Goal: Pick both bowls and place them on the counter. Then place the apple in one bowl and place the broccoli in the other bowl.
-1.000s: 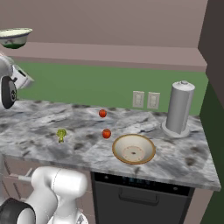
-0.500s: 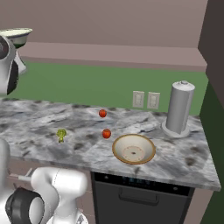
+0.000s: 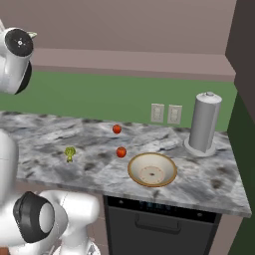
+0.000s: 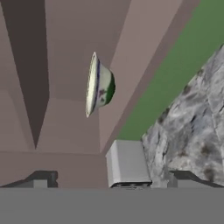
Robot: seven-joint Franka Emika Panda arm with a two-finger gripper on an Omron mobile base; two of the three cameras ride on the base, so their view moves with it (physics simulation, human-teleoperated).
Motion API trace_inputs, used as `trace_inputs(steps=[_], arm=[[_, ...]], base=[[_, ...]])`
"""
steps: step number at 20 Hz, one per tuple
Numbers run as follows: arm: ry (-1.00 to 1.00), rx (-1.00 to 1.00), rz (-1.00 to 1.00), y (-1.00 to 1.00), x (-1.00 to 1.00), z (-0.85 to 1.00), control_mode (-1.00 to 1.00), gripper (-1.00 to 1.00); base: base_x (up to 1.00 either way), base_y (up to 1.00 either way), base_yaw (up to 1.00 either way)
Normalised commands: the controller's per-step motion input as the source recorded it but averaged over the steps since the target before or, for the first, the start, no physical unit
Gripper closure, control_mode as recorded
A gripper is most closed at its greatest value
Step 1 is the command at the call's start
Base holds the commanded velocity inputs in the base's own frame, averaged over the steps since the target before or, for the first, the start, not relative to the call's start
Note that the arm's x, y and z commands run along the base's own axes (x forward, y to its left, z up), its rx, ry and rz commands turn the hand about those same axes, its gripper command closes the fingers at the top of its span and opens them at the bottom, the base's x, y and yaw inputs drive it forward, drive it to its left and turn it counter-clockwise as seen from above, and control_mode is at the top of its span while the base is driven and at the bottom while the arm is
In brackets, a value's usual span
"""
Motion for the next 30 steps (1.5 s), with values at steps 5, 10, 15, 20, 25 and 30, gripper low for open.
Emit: trace_inputs(steps=[5, 10, 15, 20, 25, 30], arm=[[0.05, -0.01, 0.02, 0.44, 0.17, -0.01, -1.00, -1.00], [0.07, -0.04, 0.00, 0.38, 0.30, -0.01, -1.00, -1.00], [0.09, -0.02, 0.00, 0.17, 0.43, 0.00, -1.00, -1.00], [0.07, -0.02, 0.00, 0.14, 0.48, 0.00, -1.00, -1.00], [0.02, 0.00, 0.00, 0.26, 0.49, -0.01, -1.00, -1.00], [0.00, 0.00, 0.00, 0.28, 0.39, -0.04, -1.00, -1.00]], base=[[0.00, 0.00, 0.00], [0.00, 0.00, 0.00], [0.00, 0.00, 0.00], [0.00, 0.00, 0.00], [0.00, 0.00, 0.00], [0.00, 0.00, 0.00]])
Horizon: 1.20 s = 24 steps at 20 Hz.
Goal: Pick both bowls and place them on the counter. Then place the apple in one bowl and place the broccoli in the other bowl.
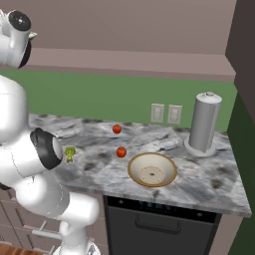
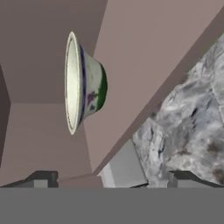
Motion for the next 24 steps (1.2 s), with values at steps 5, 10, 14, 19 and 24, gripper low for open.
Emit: trace_inputs(steps=[5, 10, 14, 19, 24], arm=[[0.00, -0.01, 0.00, 0.17, 0.36, 0.00, -1.00, -1.00], [0.01, -0.06, 0.00, 0.18, 0.36, -0.04, -1.00, -1.00], [0.02, -0.07, -0.02, 0.10, 0.42, -0.05, -1.00, -1.00], [0.02, -0.04, -0.02, 0.09, 0.44, 0.00, -1.00, -1.00], [0.01, -0.02, -0.03, 0.20, 0.38, -0.01, -1.00, -1.00]], base=[[0.00, 0.00, 0.00], [0.00, 0.00, 0.00], [0.00, 0.00, 0.00], [0.00, 0.00, 0.00], [0.00, 0.00, 0.00]])
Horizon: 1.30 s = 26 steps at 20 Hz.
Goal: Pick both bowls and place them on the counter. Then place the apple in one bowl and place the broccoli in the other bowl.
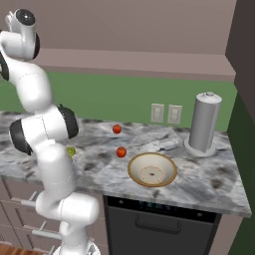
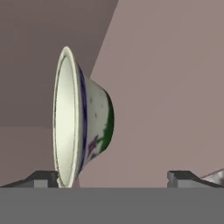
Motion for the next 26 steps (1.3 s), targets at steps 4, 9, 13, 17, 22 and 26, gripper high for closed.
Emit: trace_inputs(steps=[4, 9, 13, 17, 22, 26], arm=[[0.01, -0.02, -0.04, 0.24, 0.36, -0.02, -1.00, -1.00], [0.00, -0.02, -0.03, 0.18, 0.28, -0.04, -1.00, -1.00], [0.01, 0.00, -0.01, 0.13, 0.24, 0.00, -1.00, -1.00], [0.03, 0.00, 0.00, 0.14, 0.23, 0.00, -1.00, -1.00], [0.04, 0.00, 0.00, 0.08, 0.15, -0.08, -1.00, 1.00], [0.00, 0.00, 0.00, 0.00, -0.02, -0.06, -1.00, 1.00]], base=[[0.00, 0.00, 0.00], [0.00, 0.00, 0.00], [0.00, 0.00, 0.00], [0.00, 0.00, 0.00], [0.00, 0.00, 0.00], [0.00, 0.00, 0.00]])
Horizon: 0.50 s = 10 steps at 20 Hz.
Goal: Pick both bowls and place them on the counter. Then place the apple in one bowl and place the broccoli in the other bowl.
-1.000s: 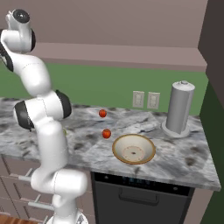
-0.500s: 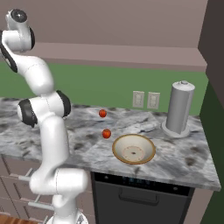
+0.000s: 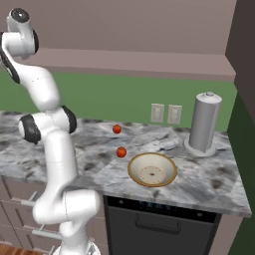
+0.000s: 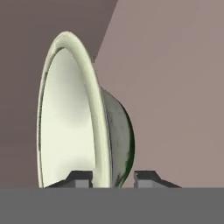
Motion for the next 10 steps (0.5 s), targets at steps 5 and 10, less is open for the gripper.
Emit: trace_inputs(steps=[5, 10], arm=[[-0.11, 0.06, 0.00, -0.04, -0.59, -0.02, -1.00, 1.00], [-0.21, 0.11, 0.00, -0.03, -1.00, -0.19, -1.00, 1.00]], base=[[0.00, 0.00, 0.00], [0.00, 0.00, 0.00]])
